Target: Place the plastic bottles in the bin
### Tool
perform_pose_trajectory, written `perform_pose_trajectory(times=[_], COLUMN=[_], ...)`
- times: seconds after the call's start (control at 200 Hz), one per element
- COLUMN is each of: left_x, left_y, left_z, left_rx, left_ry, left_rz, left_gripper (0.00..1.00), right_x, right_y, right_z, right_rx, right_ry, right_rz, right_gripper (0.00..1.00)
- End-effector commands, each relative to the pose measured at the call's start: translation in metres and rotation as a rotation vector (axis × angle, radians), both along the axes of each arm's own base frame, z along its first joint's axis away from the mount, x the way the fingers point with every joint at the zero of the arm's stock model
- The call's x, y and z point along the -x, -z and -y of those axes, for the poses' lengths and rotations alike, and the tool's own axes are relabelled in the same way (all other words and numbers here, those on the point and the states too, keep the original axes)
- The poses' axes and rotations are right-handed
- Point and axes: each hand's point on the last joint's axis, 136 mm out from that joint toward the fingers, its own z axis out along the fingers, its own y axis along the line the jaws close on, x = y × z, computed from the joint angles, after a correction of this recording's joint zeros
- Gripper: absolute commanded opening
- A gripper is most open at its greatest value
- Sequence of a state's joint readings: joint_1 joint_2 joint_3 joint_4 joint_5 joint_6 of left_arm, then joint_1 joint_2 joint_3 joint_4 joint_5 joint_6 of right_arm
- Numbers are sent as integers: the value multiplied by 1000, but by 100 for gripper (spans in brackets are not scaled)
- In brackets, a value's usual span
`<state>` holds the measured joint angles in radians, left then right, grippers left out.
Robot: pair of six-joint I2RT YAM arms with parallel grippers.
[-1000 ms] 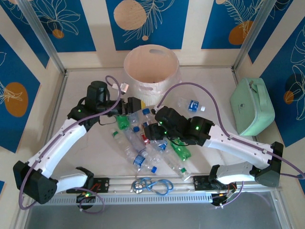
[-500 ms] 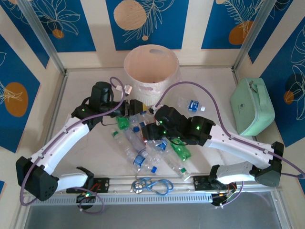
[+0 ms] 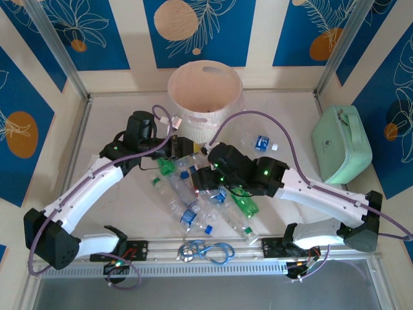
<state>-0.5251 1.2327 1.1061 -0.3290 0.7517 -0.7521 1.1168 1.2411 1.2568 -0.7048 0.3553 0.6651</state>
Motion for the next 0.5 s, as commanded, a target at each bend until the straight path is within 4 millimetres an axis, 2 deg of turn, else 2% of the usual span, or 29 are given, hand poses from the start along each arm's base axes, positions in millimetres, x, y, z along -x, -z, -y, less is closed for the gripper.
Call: perform_pose_trajectory(times=[0.0,0.1,0.205,0.285,0.36,0.495], left_x=[1,-3,-13,-21,-33,-66], left_y=[-8,-21,-43,-63,-83,-118], left_z=[5,6,7,7,4,-7], left_rx=[15,38,58,74,91,121], left_ry=[19,6,-27,-54,-97,-198], left_rz=[21,44,86,126,157,207], left_gripper=[28,24,22,22,22,22], right_x=[-2,-6,-10,-16,-22,-27], right_y=[-20,-22,-30,-37,-42,-40], right_z=[-2,9,29,53,85,134], right_rx=[-39,-25,-33,-35,-34,-86], right_ry=[2,44,106,193,310,459], right_rz=[27,47,74,98,109,81], right_gripper=[56,67,78,85,87,89])
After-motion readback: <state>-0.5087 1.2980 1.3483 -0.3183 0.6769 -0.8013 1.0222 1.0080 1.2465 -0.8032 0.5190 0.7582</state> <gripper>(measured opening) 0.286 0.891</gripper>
